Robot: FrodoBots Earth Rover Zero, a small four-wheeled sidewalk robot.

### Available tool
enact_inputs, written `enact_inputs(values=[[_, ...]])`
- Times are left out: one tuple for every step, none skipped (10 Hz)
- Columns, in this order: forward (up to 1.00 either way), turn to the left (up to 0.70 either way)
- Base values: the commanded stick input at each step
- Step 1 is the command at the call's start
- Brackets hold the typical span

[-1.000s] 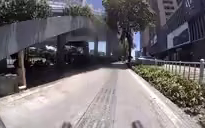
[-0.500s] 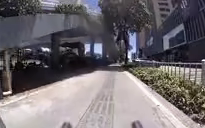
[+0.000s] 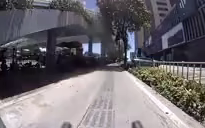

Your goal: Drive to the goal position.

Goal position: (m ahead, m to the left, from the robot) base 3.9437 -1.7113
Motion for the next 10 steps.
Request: enact_inputs(values=[[0.45,0.0],[0.45,0.0],[0.45,0.0],[0.45,0.0],[0.45,0.0],[0.45,0.0],[0.45,0.0],[0.45,0.0],[0.45,0.0],[0.45,0.0]])
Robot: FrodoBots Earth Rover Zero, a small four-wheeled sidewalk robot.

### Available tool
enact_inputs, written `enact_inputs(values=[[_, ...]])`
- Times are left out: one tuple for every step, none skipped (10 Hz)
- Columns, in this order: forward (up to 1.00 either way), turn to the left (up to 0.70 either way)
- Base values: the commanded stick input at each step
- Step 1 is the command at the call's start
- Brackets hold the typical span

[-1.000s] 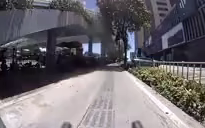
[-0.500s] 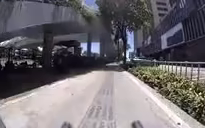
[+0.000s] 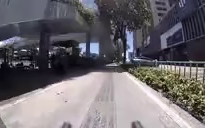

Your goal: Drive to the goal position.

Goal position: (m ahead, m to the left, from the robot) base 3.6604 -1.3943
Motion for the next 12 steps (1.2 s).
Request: enact_inputs(values=[[0.45,0.0],[0.45,0.0],[0.45,0.0],[0.45,0.0],[0.45,0.0],[0.45,0.0],[0.45,0.0],[0.45,0.0],[0.45,0.0],[0.45,0.0],[0.45,0.0],[0.45,0.0]])
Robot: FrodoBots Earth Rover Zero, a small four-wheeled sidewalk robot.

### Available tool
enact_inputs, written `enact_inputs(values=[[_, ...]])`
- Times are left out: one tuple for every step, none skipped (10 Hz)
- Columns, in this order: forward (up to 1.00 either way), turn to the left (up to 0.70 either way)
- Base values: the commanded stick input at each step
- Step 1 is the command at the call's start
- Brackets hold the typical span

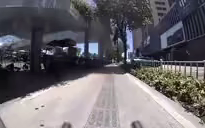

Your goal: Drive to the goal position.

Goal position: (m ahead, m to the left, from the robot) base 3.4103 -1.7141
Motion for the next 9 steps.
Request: enact_inputs(values=[[0.45,0.0],[0.45,0.0],[0.45,0.0],[0.45,0.0],[0.45,0.0],[0.45,-0.06],[0.45,-0.21],[0.45,-0.27],[0.45,-0.16]])
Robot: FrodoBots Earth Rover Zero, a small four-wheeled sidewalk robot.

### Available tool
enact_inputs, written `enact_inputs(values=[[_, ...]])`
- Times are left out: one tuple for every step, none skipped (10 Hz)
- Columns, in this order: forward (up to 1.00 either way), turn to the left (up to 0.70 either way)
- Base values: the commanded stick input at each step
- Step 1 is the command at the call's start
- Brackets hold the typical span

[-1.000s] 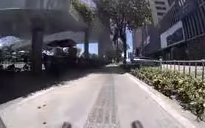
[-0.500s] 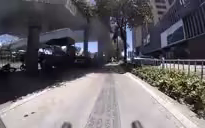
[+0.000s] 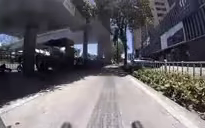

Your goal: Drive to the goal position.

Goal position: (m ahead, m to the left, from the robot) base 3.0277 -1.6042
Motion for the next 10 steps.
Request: enact_inputs(values=[[0.45,0.0],[0.45,0.0],[0.45,0.0],[0.45,0.0],[0.45,0.0],[0.45,0.0],[0.45,0.0],[0.45,0.0],[0.45,0.0],[0.45,0.0]])
